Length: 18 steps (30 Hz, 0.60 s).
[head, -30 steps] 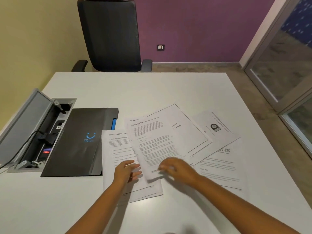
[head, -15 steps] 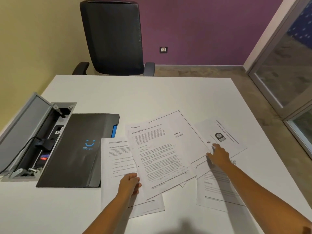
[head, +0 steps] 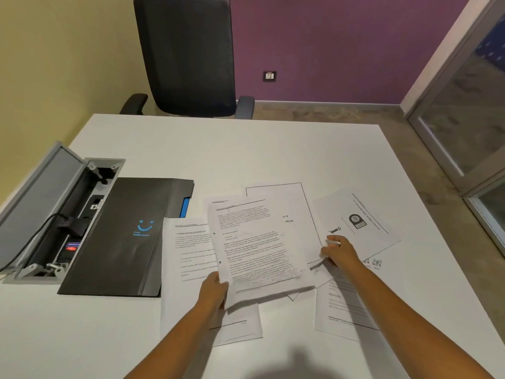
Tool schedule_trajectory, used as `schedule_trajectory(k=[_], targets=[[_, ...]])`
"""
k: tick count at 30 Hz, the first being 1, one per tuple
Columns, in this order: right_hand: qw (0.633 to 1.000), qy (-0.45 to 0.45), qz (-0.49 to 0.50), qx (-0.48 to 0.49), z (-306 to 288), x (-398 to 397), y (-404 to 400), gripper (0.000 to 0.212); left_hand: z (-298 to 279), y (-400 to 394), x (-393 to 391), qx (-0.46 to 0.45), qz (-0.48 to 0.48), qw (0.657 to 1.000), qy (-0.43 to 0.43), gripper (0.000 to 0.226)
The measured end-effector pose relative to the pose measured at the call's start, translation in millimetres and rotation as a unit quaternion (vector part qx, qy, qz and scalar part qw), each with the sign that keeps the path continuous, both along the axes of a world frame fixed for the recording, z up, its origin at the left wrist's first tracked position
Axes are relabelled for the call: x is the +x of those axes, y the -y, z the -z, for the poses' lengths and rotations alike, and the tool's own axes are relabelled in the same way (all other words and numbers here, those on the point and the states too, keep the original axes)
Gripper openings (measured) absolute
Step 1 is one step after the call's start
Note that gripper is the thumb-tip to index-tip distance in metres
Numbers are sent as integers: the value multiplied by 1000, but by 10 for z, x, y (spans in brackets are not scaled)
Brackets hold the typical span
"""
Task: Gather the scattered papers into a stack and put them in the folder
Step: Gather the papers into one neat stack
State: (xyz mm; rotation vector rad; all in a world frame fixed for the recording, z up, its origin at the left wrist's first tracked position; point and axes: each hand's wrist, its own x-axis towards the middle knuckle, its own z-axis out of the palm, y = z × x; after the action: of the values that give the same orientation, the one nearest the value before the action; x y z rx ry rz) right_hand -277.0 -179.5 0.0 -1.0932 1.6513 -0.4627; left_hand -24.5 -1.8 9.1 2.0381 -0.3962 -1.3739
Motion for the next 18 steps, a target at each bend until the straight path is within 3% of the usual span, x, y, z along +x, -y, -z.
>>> schedule_trajectory(k=[5,9,13,16,18], targets=[[994,82,79,1,19,-294,-245,55,-1,-51,74,-17,-11,999,36,38],[988,87,125,-1,-57,-509,-479,49,4,-118,126,-9,3,998,56,35],[991,69,98,63,-70,-527,-732,42,-8,-126,141,0,30,999,36,31],[984,123,57,118,-19,-509,-890,12,-39,-131,67,4,82,996,21,31],[978,165,30,124,-3,-483,-931,19,-67,-133,-30,2,85,996,19,31]])
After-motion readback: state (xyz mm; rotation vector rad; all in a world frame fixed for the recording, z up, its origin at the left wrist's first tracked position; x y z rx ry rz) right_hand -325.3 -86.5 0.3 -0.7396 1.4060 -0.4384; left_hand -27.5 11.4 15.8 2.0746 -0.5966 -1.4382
